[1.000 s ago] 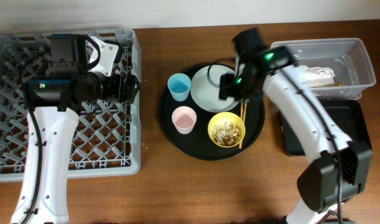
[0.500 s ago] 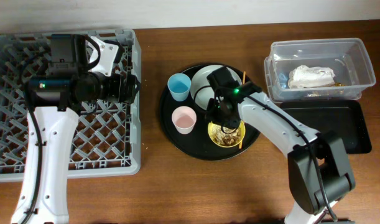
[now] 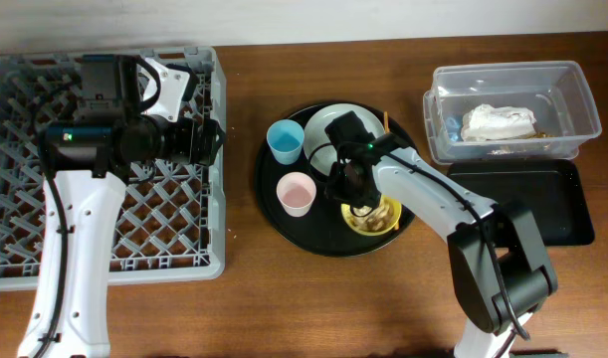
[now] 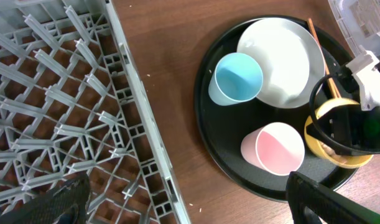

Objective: Sort waste into correct bins and load items into the dishwasher rack
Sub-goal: 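Grasp the yellow bowl with the right gripper and lift it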

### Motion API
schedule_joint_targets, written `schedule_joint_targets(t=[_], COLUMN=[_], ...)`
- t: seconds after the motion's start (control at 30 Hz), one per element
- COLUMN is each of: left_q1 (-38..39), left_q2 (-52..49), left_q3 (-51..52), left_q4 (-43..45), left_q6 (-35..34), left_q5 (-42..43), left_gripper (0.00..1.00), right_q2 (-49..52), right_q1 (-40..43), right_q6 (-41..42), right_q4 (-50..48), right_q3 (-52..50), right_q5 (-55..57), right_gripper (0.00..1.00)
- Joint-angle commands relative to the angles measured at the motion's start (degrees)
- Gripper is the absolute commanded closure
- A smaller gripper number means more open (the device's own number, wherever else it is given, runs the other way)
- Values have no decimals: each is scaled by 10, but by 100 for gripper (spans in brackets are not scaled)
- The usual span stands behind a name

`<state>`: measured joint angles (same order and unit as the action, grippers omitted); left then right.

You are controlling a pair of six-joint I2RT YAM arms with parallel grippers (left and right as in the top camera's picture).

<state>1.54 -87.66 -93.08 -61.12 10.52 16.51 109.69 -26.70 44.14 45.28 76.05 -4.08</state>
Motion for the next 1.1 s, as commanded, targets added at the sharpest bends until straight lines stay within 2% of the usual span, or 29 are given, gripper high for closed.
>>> schedule_joint_targets(t=[0.0,0.1,0.37,0.47,0.5,0.77,0.9,1.07], left_q1=[3,3,3,3,3,3,3,3], left_q2=[-1,-1,-1,-1,-1,-1,-1,-1], left_q3=[-9,-9,-9,-9,-9,-9,-9,-9], left_q4=[-1,-1,-1,-1,-1,-1,-1,-1], left_q6=[7,7,7,7,7,7,7,7], left_q5=[2,2,2,2,2,2,2,2], left_gripper=[1,1,1,1,1,1,1,1], right_q2=[13,13,13,13,13,13,10,7], right_q1=[-3,-3,-3,-3,-3,-2,2,17], right_q6=[1,1,-3,-3,-3,-18,-66,-125], right_q4=[16,45,62,64,64,71,140,261], right_q3=[-2,-2,-3,-2,-2,9,75,205], right_q5=[-7,-24,-30,-31,-31,-39,-39,-36], right_gripper=[86,80,79,87,96,96,96,96])
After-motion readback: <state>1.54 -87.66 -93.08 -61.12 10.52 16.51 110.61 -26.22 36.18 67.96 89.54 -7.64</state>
